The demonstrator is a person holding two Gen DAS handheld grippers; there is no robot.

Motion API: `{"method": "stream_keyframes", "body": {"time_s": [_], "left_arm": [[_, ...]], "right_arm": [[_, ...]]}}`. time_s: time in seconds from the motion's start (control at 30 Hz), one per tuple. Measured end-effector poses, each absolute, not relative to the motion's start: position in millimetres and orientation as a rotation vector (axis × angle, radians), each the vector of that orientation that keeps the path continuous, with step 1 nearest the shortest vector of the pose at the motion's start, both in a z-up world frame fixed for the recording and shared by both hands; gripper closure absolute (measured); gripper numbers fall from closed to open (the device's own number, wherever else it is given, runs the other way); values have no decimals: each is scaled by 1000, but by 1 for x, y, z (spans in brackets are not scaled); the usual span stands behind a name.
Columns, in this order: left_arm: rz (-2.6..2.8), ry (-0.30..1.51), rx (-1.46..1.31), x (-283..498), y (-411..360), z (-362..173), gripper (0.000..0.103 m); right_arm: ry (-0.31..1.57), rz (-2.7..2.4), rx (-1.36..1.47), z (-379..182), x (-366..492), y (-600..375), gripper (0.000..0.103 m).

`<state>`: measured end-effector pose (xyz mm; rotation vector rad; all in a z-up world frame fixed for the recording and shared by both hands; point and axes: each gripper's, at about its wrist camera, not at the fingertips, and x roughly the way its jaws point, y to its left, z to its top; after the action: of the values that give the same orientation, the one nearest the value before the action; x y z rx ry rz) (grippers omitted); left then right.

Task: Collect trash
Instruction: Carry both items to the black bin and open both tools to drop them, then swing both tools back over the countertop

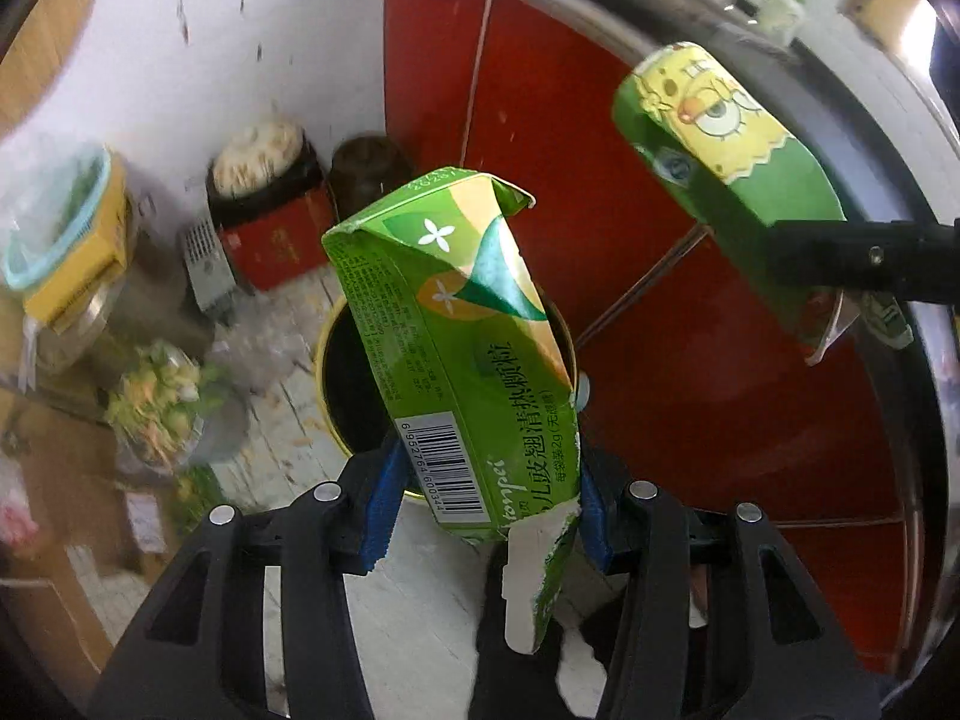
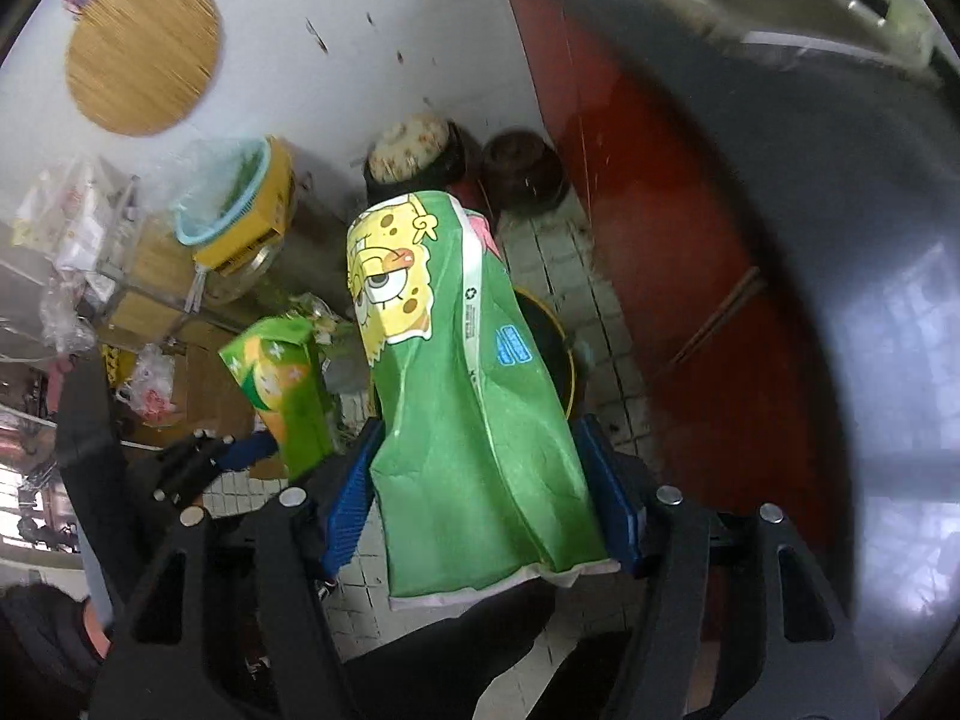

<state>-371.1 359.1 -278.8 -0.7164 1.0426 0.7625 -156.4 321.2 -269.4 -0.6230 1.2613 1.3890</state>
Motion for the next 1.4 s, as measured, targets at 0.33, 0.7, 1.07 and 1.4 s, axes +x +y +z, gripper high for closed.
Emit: {"method": "stream_keyframes", "body": {"time_s": [0.33,0.7,1.07,1.4], "left_arm": [[729,1056,-782,-372,382,-326,46],[803,1038,-808,-393,389,-308,21],[753,1046,-621,-349,346,-198,7],[327,965,-288,-164,235,-83,7]], "right_arm": [[1370,1322,-660,-323,-182,373,35],[1318,1349,-675,-298,-183,374,18],[1222,1335,-471,-175,-119,269,7],[1003,889,-248,-80,5,49,7]]}}
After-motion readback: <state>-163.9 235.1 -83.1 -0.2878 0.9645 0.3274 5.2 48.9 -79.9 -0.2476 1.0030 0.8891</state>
